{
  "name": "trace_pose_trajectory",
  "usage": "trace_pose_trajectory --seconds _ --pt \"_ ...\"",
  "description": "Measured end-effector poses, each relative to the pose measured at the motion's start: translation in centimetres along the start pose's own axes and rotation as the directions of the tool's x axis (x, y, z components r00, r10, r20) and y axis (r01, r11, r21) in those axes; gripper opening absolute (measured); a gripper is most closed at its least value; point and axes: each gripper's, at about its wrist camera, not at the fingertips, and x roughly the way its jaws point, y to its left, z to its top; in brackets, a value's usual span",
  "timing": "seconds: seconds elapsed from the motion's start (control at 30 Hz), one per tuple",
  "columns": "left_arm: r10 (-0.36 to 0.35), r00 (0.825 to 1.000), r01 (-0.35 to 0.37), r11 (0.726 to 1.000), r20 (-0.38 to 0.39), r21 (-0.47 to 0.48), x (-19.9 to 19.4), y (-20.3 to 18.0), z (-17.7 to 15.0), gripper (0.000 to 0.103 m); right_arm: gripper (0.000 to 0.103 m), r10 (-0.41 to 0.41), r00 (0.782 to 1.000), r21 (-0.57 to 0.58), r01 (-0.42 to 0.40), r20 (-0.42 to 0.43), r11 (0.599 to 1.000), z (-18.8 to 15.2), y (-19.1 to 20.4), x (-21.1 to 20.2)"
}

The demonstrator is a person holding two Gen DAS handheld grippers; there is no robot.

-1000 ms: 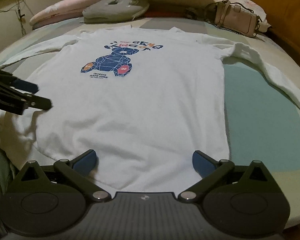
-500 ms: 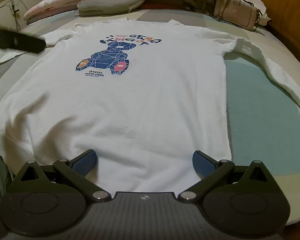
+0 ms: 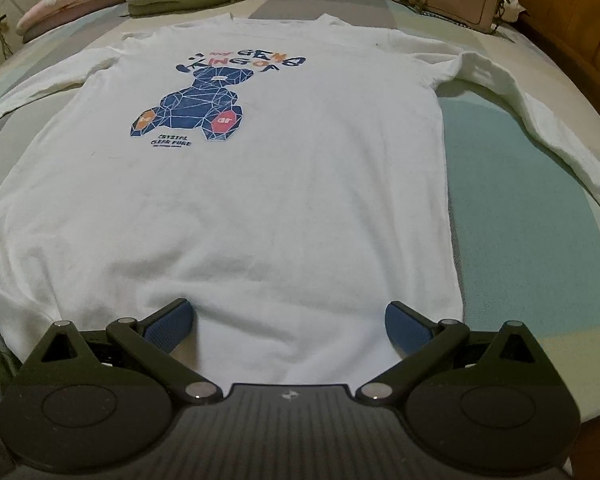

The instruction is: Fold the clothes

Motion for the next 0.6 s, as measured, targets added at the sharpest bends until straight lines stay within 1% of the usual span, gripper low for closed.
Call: trace_pose_trajectory --seconds 0.13,0.23,0.37,0.4,0.43,0.5,0.53,0.57,0.6 --pt "-0.033 0.999 0.033 0.999 0.004 0.042 2.1 -1.7 2.2 0.09 0.103 0.003 1.0 -0.002 -0.003 0.025 1.0 -0.4 0.0 -0.2" --pt "-0.052 0.999 0.052 0.996 0.008 0.067 4.7 -2.6 3.7 0.09 0.103 0.02 0.999 -0.014 -0.019 0.029 1.0 -0.4 -0.2 -0.5" --pt "-0.073 0.997 0.071 0.995 0.038 0.066 8.7 -2.6 5.4 0.09 0.103 0.091 0.994 -0.004 -0.091 0.064 0.996 0.7 -1.5 -1.7" --pt "-0.078 0.996 0.075 0.995 0.049 0.068 9.7 -2.5 5.7 0.09 0.103 0.091 0.993 -0.008 -0.091 0.081 0.996 1.5 -2.0 -2.0" --pt "-0.083 0.995 0.079 0.994 0.056 0.069 10.9 -2.3 5.9 0.09 0.101 0.088 0.991 -0.014 -0.087 0.098 0.996 2.5 -2.5 -2.4" --pt "-0.095 0.994 0.092 0.994 0.051 0.061 13.5 -1.8 5.8 0.09 0.091 0.077 0.988 -0.025 -0.074 0.134 0.997 4.6 -3.4 -3.1" --pt "-0.1 0.994 0.097 0.994 0.048 0.059 14.7 -1.6 5.5 0.09 0.083 0.071 0.986 -0.029 -0.068 0.149 0.997 6.0 -4.0 -3.3" --pt "-0.105 0.993 0.102 0.993 0.048 0.061 15.8 -1.5 5.1 0.09 0.077 0.067 0.984 -0.036 -0.062 0.163 0.997 7.6 -4.5 -3.3" --pt "-0.109 0.993 0.106 0.992 0.048 0.063 16.9 -1.3 4.7 0.09 0.075 0.057 0.982 -0.046 -0.05 0.178 0.998 9.2 -5.0 -3.1"
